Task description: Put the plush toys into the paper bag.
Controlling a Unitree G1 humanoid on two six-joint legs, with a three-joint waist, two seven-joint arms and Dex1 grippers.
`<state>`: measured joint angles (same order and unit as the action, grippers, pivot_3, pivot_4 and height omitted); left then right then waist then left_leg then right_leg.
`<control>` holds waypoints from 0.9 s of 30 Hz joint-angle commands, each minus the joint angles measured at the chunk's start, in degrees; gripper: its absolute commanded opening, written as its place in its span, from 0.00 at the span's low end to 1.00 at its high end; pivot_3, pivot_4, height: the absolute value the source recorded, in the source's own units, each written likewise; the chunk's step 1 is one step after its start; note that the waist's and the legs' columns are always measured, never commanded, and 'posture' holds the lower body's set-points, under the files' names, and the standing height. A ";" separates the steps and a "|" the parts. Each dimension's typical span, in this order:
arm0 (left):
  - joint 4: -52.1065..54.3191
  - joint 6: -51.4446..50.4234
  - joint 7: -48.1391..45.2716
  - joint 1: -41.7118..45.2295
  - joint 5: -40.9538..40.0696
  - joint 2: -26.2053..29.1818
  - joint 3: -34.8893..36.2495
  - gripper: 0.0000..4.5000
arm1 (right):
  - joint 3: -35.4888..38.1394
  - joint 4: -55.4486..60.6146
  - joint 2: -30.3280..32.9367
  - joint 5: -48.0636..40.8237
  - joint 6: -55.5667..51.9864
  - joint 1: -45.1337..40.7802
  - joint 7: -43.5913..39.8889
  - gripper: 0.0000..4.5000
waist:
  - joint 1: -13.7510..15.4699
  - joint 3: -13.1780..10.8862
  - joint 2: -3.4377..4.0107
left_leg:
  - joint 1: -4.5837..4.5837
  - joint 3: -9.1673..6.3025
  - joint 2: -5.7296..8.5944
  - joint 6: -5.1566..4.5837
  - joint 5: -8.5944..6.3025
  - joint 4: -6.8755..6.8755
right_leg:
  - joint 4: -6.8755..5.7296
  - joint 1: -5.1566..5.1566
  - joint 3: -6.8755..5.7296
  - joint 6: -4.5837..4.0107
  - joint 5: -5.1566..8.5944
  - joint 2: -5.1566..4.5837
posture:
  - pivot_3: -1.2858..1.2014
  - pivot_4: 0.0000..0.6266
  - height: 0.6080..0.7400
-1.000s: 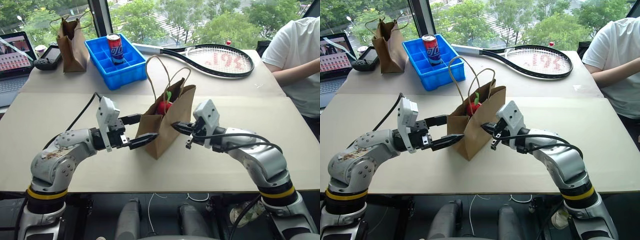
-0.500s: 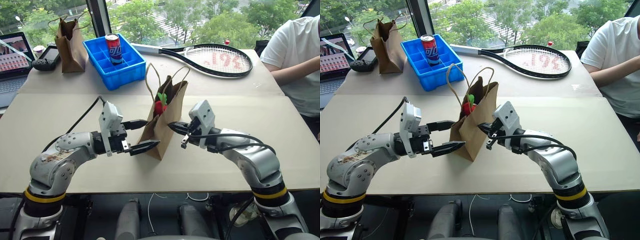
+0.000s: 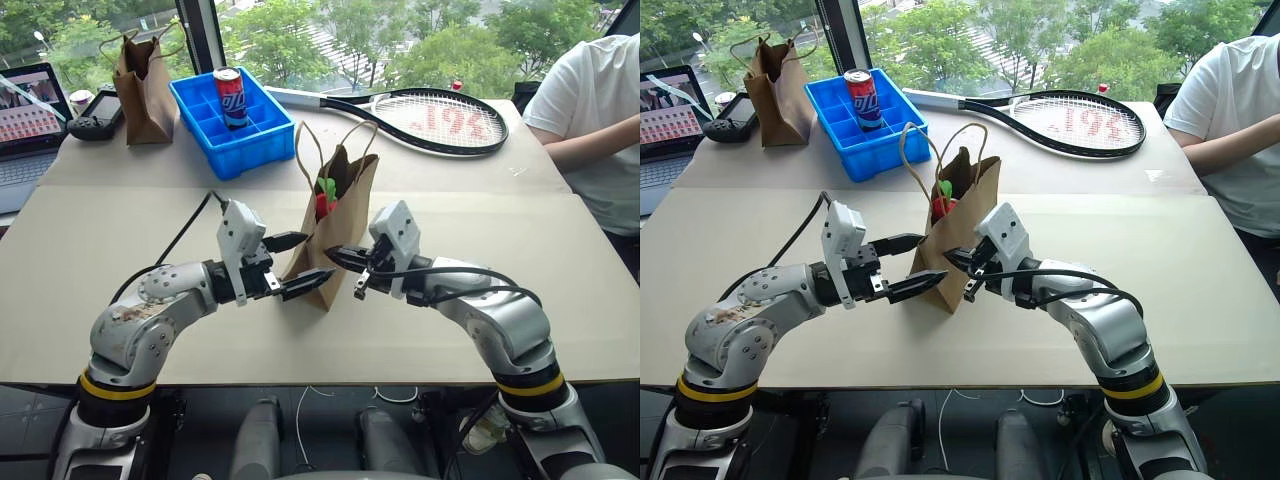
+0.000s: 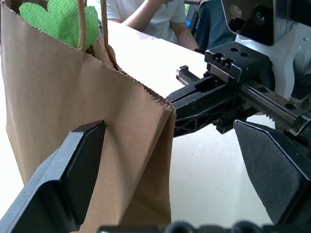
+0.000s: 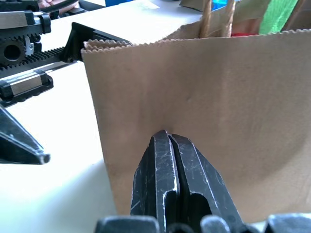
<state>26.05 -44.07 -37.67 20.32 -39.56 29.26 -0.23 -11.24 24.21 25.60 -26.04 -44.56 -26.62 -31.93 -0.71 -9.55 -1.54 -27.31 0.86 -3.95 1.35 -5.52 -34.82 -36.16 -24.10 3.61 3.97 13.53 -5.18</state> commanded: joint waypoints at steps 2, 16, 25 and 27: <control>-0.44 0.01 1.25 1.88 0.69 -0.39 -0.18 0.75 | 0.11 2.80 -1.15 -0.67 -1.04 -0.30 0.35 0.00 | 0.00 0.00 0.00 | 0.00 0.00 0.00 0.00 0.00 0.00 | -0.01 -0.01 0.00 0.01 0.00 0.00 | 0.52 0.24 1.00; -2.46 1.67 -0.05 3.38 1.21 0.37 1.05 0.02 | 0.79 4.26 -0.62 -1.27 -3.32 1.27 -0.24 0.00 | 0.04 0.00 0.00 | 0.00 0.00 0.00 0.03 -0.02 0.00 | -0.01 -0.01 0.00 0.01 -0.01 0.00 | 0.52 0.24 1.00; -10.46 8.77 -20.02 9.58 -0.98 7.53 2.98 0.02 | 21.04 4.24 22.89 -7.49 -4.42 15.91 -14.73 0.00 | 1.16 0.00 -0.01 | -0.01 0.12 0.02 0.36 -0.23 0.01 | 0.12 0.02 0.00 -0.04 0.03 -0.09 | 0.52 0.24 1.00; -13.01 10.45 -27.32 11.44 -1.23 8.80 1.68 0.02 | 26.77 1.50 28.44 -5.58 -2.74 21.09 -17.78 0.00 | 1.16 0.00 -0.01 | 0.00 0.13 0.02 0.36 -0.23 0.00 | 0.12 0.01 0.01 -0.04 0.04 -0.09 | 0.52 0.24 1.00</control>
<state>13.92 -36.18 -58.32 29.73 -39.61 36.69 1.66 9.67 27.11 50.67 -32.77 -49.70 -8.08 -46.73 0.46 -9.55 -1.55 -27.31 0.99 -3.93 1.70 -5.75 -34.83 -36.05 -24.10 3.63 3.94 13.57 -5.27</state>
